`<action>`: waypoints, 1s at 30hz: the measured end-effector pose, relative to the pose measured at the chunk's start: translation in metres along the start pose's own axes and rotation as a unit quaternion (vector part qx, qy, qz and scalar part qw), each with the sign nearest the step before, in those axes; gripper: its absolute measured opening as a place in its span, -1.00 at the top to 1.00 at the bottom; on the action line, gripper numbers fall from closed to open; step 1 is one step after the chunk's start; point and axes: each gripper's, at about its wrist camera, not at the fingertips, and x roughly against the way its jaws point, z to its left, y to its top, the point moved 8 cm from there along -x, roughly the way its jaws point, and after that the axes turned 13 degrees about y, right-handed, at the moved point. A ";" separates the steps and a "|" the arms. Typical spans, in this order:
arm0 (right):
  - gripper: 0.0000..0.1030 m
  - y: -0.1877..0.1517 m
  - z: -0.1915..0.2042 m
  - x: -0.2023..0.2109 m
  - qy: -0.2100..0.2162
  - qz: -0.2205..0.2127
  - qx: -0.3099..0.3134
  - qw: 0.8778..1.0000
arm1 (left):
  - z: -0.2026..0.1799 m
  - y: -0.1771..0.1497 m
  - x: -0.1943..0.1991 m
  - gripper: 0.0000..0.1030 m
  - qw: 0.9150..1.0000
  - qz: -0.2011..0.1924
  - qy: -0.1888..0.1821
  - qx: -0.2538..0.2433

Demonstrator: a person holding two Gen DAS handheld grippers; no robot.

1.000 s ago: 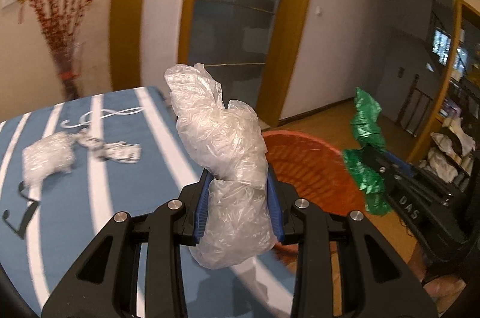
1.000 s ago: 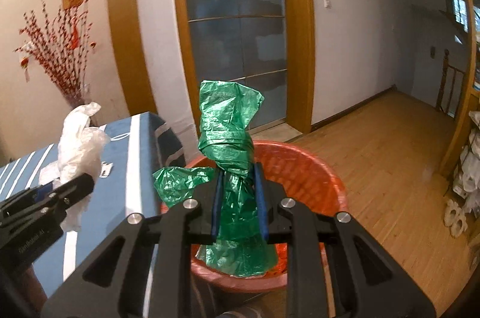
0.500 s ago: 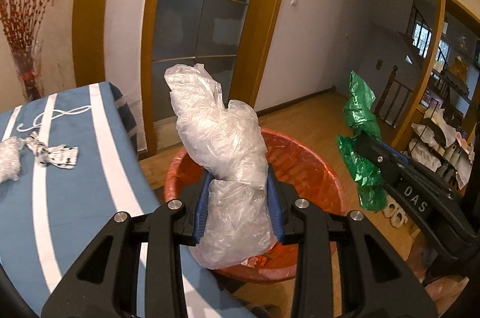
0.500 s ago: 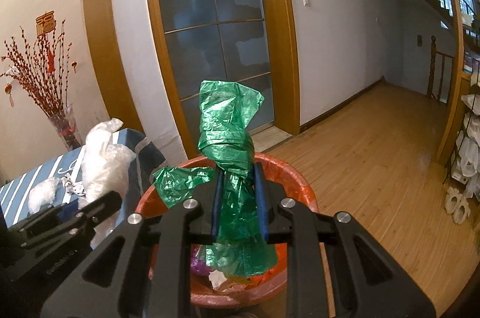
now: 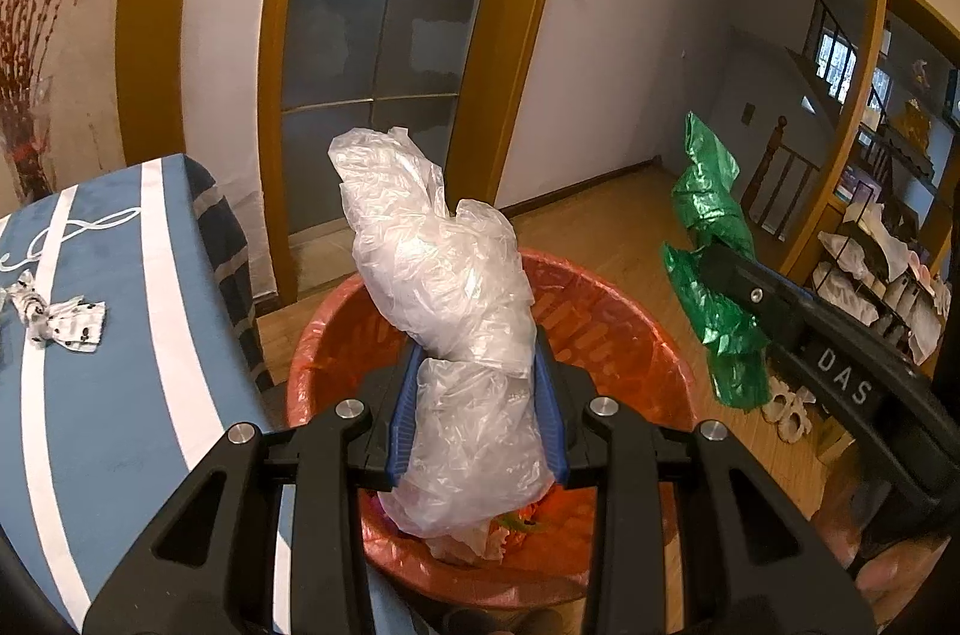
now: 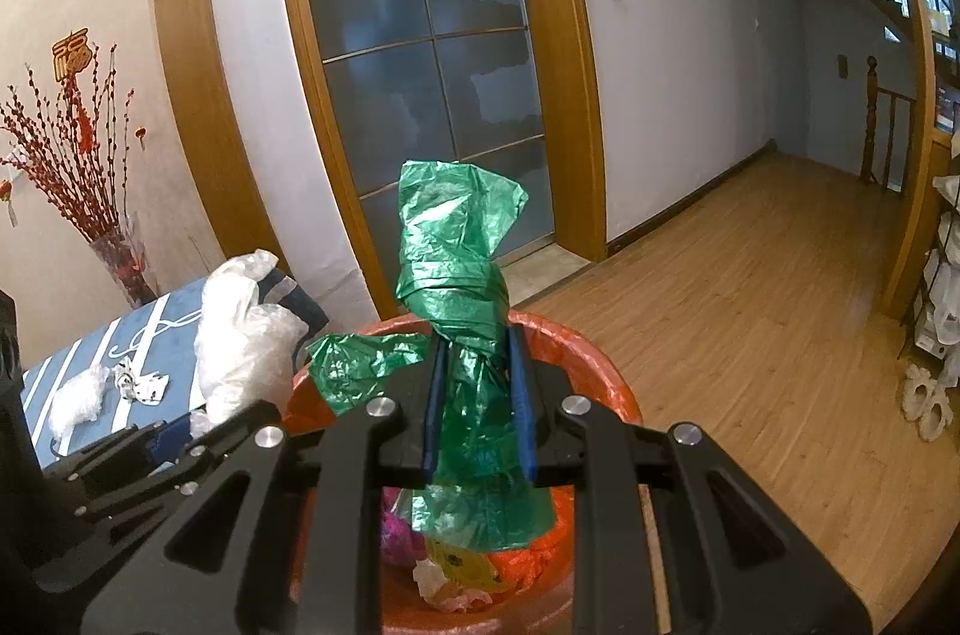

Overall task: Collect trash
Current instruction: 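Open both tools over the orange basket to drop the bags, then move both tools back over the table toward the remaining clear bag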

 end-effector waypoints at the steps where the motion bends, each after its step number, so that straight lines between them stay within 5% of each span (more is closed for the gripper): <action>1: 0.54 0.001 -0.001 -0.001 0.002 0.000 -0.001 1.000 | 0.000 0.000 -0.002 0.34 1.000 0.001 0.000 0.000; 21: -0.16 0.005 -0.002 -0.004 -0.010 -0.004 0.005 1.000 | 0.048 -0.007 0.002 -0.20 0.998 0.015 0.062 0.026; 30: -0.38 -0.003 0.032 -0.003 0.008 0.009 0.021 1.000 | 0.123 -0.009 0.018 -0.35 0.990 0.017 0.126 0.058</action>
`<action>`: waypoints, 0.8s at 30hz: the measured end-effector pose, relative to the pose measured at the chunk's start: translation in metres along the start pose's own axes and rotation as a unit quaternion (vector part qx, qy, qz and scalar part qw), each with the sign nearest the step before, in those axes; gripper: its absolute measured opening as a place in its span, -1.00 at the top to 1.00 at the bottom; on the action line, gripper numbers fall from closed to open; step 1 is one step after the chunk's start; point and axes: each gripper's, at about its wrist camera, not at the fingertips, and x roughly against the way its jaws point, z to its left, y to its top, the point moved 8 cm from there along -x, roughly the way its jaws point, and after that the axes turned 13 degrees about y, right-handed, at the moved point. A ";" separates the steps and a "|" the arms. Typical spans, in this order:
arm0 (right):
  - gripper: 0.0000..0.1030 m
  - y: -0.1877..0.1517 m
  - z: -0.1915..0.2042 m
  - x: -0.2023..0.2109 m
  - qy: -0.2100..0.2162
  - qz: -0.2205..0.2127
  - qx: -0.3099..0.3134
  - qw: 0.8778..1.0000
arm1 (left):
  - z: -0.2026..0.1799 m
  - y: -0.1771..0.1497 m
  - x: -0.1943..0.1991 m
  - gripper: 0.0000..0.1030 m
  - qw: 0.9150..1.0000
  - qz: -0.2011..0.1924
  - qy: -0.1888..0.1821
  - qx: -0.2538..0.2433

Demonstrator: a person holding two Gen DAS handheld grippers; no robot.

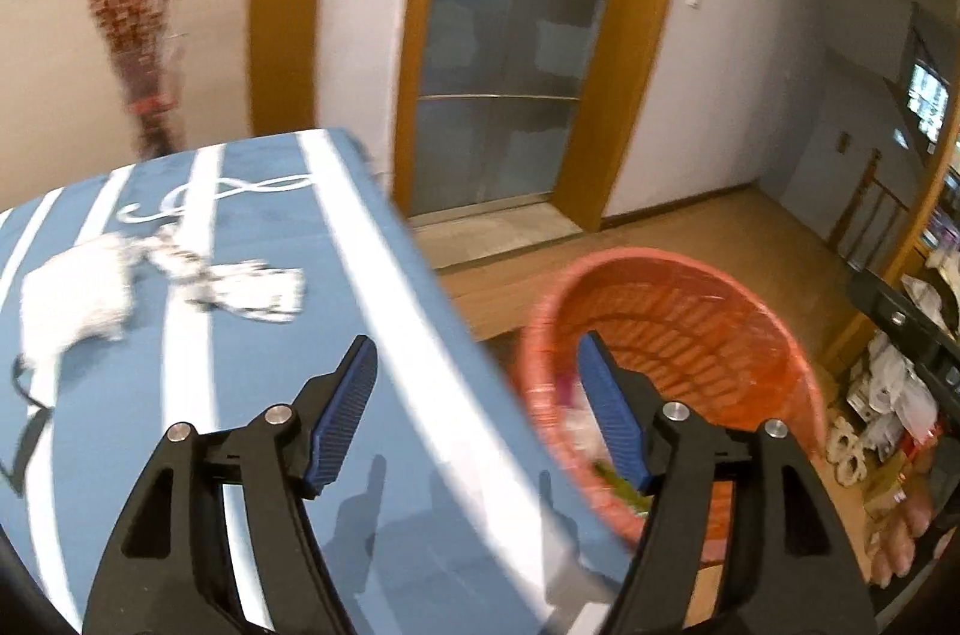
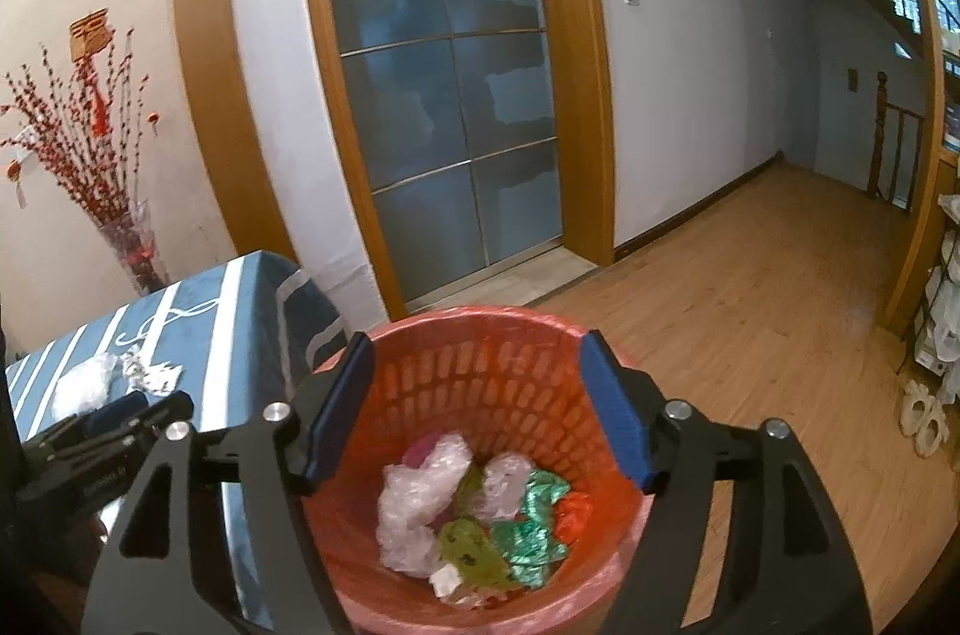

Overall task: Collect trash
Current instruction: 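Move both tools back over the table toward the remaining clear bag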

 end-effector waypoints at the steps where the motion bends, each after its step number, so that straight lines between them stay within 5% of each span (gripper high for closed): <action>1: -0.40 -0.001 0.006 -0.001 0.005 0.003 0.002 1.000 | 0.017 0.001 0.000 -0.36 1.000 -0.001 0.017 0.005; 6: -0.55 -0.006 0.047 -0.008 0.030 0.021 0.020 0.999 | 0.086 0.006 -0.004 -0.48 0.996 -0.004 0.088 0.028; 11: -0.65 -0.013 0.094 -0.025 0.057 0.044 0.046 0.996 | 0.176 0.015 -0.016 -0.57 0.983 0.006 0.169 0.076; 15: -0.67 -0.019 0.133 -0.041 0.071 0.061 0.075 0.993 | 0.226 0.017 -0.040 -0.59 0.974 0.040 0.188 0.117; 24: -0.67 -0.028 0.185 -0.064 0.092 0.084 0.116 0.985 | 0.256 0.004 -0.080 -0.59 0.967 0.100 0.185 0.145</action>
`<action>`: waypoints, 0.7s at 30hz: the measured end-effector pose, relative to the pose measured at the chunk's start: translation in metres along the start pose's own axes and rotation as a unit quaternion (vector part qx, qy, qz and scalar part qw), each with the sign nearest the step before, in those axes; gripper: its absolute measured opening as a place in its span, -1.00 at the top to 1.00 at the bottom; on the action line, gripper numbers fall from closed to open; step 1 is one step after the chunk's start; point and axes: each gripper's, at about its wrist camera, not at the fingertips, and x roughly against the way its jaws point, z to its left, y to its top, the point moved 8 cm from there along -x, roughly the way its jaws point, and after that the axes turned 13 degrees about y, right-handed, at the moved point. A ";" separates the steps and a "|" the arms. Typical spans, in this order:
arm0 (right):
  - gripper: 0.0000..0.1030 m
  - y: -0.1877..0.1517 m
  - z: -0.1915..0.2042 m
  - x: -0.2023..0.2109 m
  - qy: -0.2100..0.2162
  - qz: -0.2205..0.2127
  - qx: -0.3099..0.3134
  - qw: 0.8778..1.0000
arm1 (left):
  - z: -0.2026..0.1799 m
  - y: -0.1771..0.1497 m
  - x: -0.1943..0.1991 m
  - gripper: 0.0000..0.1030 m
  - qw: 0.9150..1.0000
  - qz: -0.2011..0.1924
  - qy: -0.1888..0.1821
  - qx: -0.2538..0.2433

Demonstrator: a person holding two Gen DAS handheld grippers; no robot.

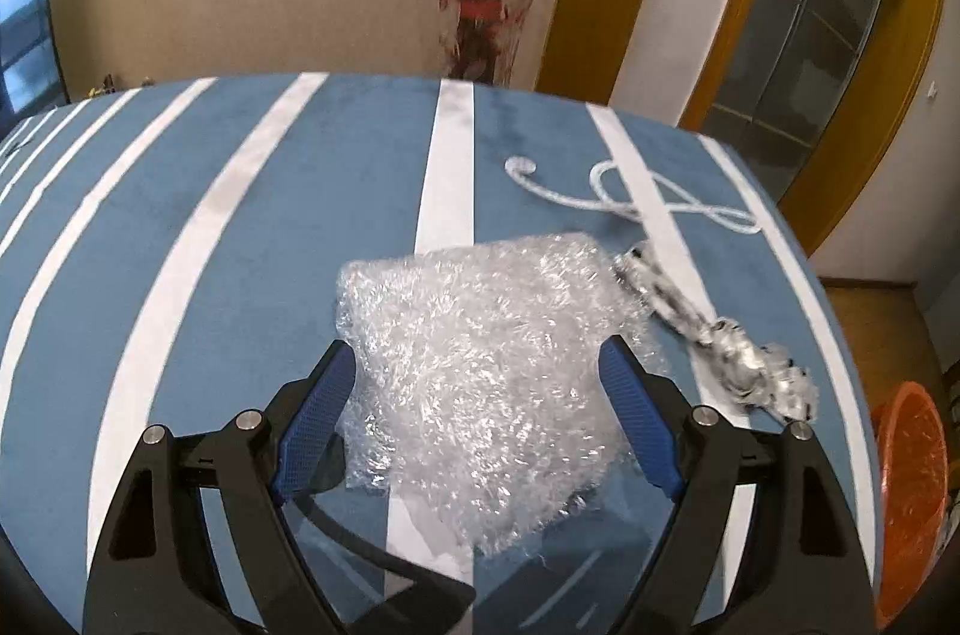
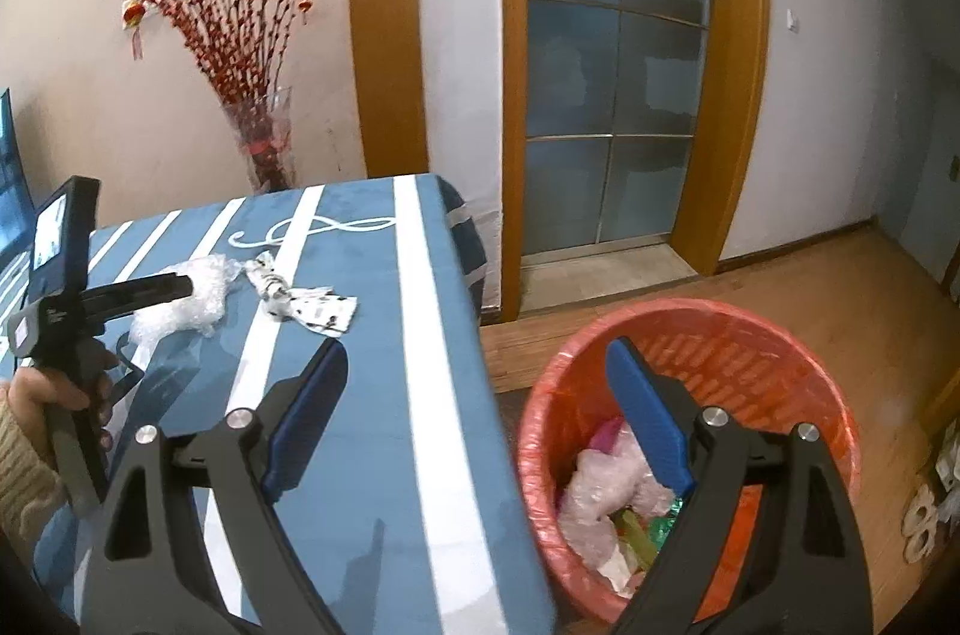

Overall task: Collect trash
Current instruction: 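Grasp the clear bubble-wrap bag with the left tool while the right tool grasps the white-and-black wrapper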

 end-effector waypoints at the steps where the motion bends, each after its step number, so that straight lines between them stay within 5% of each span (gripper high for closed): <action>1: -0.67 0.000 0.003 -0.002 0.001 0.002 0.002 1.000 | 0.000 -0.001 -0.002 -0.59 1.000 0.004 -0.002 0.000; 5: -0.67 0.002 0.012 -0.011 0.008 0.009 0.005 1.000 | -0.004 -0.002 -0.003 -0.33 1.000 0.008 -0.013 -0.009; 10: -0.67 0.003 0.030 -0.022 0.028 0.020 0.007 0.999 | -0.017 -0.005 0.004 0.45 0.999 0.003 -0.036 -0.037; 13: -0.67 0.004 0.041 -0.030 0.042 0.029 0.006 0.999 | -0.017 -0.005 0.007 0.61 0.998 0.000 -0.041 -0.042; 21: -0.64 0.015 0.076 -0.073 0.089 0.062 0.003 0.994 | 0.040 0.004 0.032 0.64 0.998 -0.049 -0.024 -0.006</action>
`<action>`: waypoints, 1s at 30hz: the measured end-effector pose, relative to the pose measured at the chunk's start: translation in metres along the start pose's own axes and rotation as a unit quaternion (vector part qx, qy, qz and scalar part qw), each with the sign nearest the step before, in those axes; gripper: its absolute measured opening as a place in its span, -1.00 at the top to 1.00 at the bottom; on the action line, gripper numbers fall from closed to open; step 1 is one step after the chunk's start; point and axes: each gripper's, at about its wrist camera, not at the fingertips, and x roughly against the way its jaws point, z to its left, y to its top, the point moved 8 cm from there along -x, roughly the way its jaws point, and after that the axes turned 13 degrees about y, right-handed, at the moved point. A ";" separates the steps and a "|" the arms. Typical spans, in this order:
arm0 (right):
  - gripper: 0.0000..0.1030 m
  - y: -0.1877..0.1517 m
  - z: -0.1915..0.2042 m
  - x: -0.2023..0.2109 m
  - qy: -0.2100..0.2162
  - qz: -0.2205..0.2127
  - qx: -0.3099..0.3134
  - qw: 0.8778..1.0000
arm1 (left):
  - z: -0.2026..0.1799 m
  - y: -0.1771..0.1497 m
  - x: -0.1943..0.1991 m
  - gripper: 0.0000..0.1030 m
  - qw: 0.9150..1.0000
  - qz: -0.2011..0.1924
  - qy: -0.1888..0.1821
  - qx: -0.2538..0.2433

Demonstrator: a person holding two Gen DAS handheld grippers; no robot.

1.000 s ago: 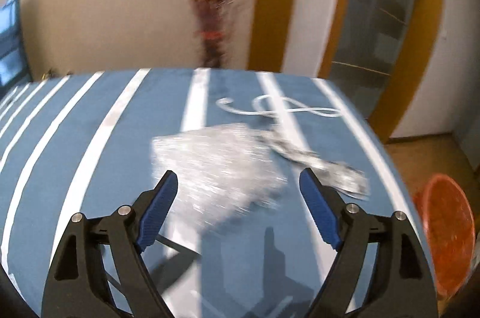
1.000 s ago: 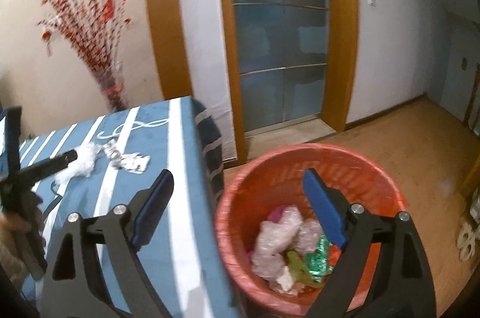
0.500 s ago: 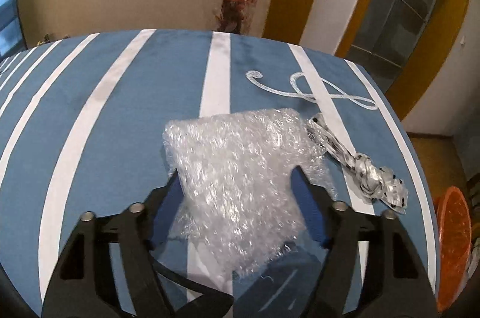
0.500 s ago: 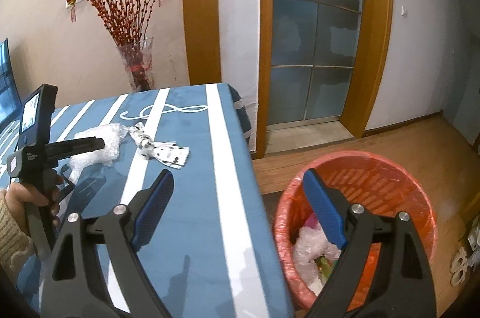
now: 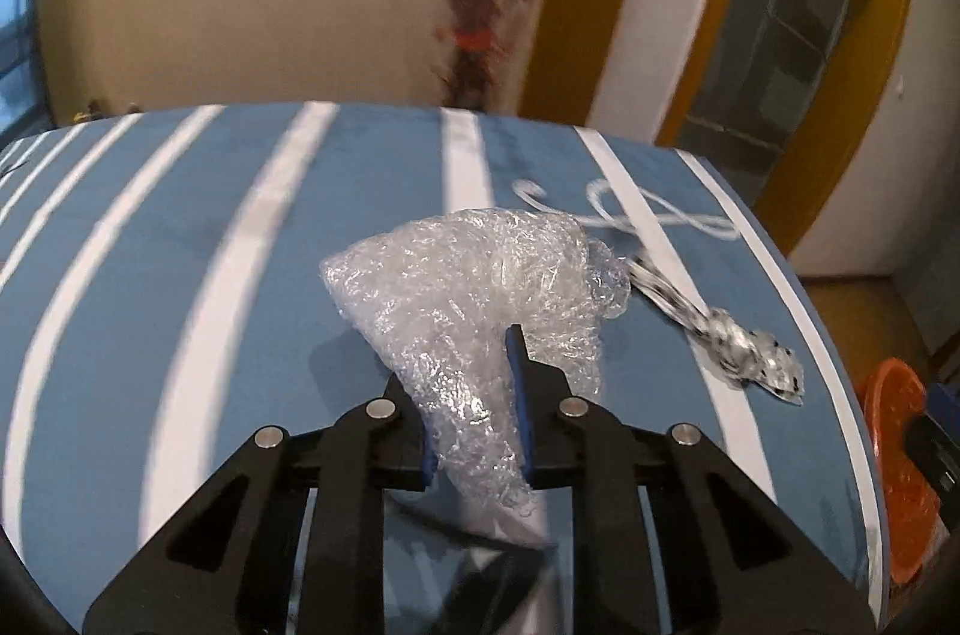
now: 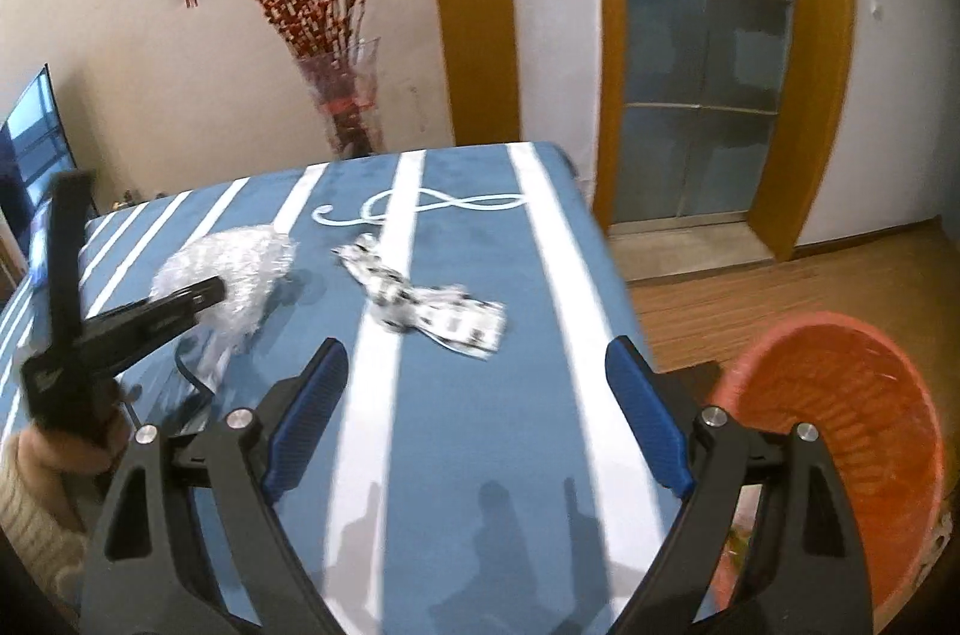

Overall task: Collect trash
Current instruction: 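Grasp the clear bubble-wrap bag with the left tool while the right tool grasps the white-and-black wrapper, then lift the bubble-wrap bag and wrapper and carry them over the orange basket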

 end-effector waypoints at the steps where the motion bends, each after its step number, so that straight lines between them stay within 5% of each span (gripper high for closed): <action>1: -0.56 0.002 0.003 -0.008 0.005 0.006 -0.002 1.000 | 0.008 0.003 0.002 0.64 1.000 -0.005 0.004 0.006; 7: -0.08 0.011 0.025 -0.076 0.033 0.064 -0.002 0.997 | 0.055 0.013 0.020 0.64 0.998 -0.039 0.031 0.022; 15: 0.13 0.006 0.028 -0.121 -0.006 0.108 0.035 0.994 | 0.080 0.013 0.021 0.65 0.998 -0.044 0.040 0.032; 21: 0.65 -0.001 0.009 -0.120 -0.008 0.118 0.020 0.993 | 0.073 0.010 0.020 0.65 0.998 -0.042 0.031 0.027; 30: 0.72 -0.017 -0.021 -0.070 -0.005 0.078 -0.025 0.997 | 0.042 0.000 0.036 0.65 0.999 -0.046 0.002 0.010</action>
